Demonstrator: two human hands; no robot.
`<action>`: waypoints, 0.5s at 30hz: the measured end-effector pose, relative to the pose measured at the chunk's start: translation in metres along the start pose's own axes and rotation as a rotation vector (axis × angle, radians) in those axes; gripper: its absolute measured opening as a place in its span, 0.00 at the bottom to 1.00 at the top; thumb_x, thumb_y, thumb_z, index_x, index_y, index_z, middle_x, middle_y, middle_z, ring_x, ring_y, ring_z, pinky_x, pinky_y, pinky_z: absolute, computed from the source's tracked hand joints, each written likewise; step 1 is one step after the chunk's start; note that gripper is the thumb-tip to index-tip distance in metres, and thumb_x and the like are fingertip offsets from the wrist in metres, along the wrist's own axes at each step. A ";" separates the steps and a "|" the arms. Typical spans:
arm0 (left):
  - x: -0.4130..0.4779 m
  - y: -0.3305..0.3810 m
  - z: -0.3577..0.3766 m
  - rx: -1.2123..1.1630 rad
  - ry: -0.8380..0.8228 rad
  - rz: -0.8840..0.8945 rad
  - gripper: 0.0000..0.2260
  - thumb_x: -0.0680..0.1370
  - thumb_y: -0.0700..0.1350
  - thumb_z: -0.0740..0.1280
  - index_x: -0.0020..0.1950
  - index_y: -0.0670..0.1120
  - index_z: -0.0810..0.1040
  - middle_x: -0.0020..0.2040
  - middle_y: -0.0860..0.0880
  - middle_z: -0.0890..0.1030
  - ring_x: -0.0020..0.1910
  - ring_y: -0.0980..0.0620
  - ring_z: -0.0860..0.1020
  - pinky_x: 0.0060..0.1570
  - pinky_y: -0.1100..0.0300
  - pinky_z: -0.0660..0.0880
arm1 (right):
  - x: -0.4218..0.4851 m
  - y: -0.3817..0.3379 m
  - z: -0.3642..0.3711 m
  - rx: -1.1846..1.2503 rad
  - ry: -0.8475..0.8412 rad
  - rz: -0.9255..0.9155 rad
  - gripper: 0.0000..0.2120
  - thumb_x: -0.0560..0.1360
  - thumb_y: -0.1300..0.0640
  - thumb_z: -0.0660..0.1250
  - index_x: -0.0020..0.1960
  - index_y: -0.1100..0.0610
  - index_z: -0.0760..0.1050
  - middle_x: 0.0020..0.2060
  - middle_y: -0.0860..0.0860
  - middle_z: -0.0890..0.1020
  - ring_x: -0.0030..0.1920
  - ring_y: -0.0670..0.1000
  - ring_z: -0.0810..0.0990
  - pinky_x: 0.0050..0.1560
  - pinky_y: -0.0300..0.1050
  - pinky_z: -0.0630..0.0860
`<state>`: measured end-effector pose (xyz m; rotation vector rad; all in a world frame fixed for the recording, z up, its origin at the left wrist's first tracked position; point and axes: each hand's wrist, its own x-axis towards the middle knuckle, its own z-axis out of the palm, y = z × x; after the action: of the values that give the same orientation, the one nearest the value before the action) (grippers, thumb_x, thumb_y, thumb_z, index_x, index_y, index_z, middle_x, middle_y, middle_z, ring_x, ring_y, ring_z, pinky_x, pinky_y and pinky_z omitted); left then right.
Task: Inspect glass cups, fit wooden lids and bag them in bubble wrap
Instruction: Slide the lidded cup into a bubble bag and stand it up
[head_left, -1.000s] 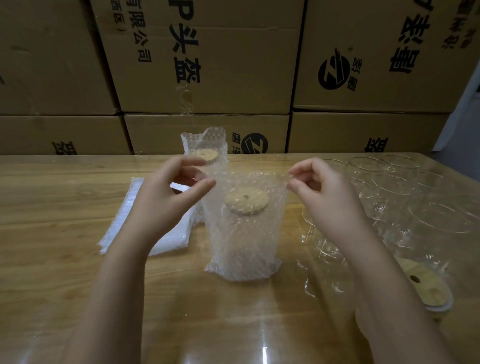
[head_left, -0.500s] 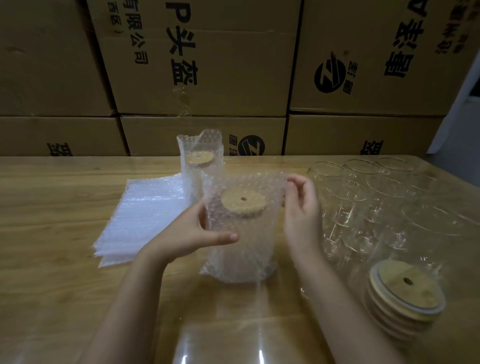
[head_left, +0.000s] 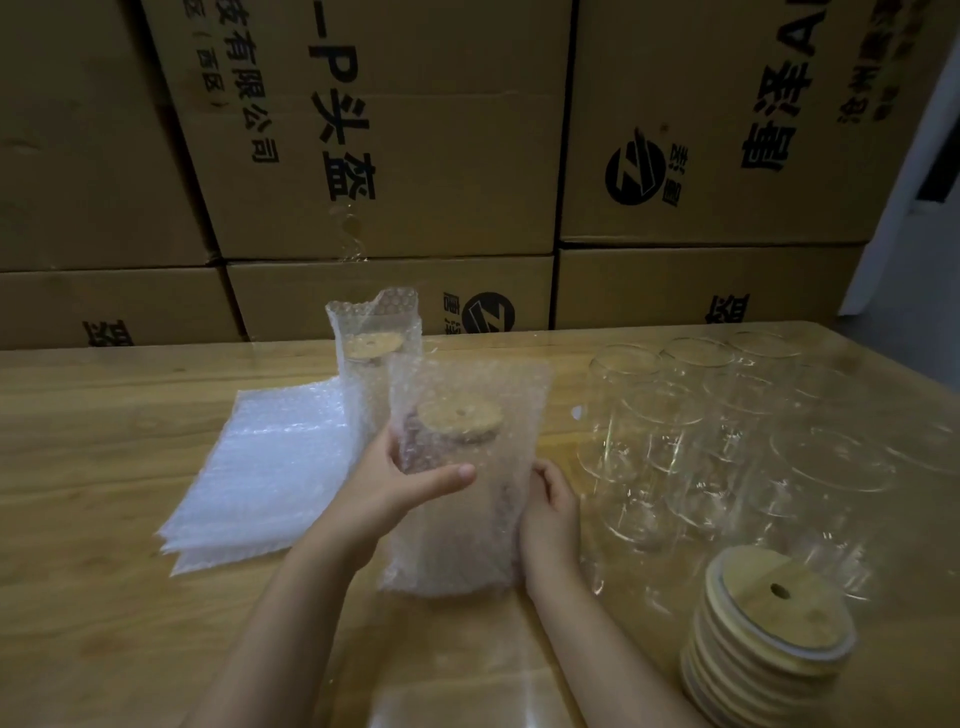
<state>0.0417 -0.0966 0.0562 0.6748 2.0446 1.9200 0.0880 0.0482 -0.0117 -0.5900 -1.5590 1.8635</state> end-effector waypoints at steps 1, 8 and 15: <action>0.003 0.002 0.002 -0.028 0.045 -0.001 0.36 0.52 0.57 0.80 0.58 0.56 0.74 0.50 0.61 0.84 0.50 0.58 0.82 0.42 0.66 0.79 | 0.001 0.000 0.001 -0.001 0.004 0.000 0.12 0.80 0.64 0.58 0.46 0.55 0.79 0.42 0.52 0.84 0.47 0.53 0.81 0.49 0.48 0.76; 0.043 0.024 0.014 0.068 0.358 0.003 0.44 0.58 0.58 0.80 0.69 0.52 0.64 0.65 0.49 0.75 0.61 0.47 0.76 0.58 0.46 0.76 | 0.004 0.007 0.002 -0.002 0.031 -0.022 0.14 0.80 0.64 0.58 0.45 0.49 0.77 0.42 0.45 0.83 0.46 0.46 0.81 0.47 0.38 0.76; 0.106 0.053 0.033 0.505 0.246 0.201 0.48 0.64 0.55 0.78 0.77 0.55 0.54 0.74 0.47 0.63 0.67 0.48 0.68 0.62 0.51 0.69 | 0.002 0.006 0.007 0.044 -0.074 0.018 0.14 0.80 0.67 0.55 0.45 0.55 0.76 0.36 0.50 0.81 0.34 0.43 0.77 0.37 0.35 0.73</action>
<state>-0.0246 -0.0143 0.1189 0.8094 2.7556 1.6521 0.0807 0.0444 -0.0159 -0.5228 -1.5596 1.9482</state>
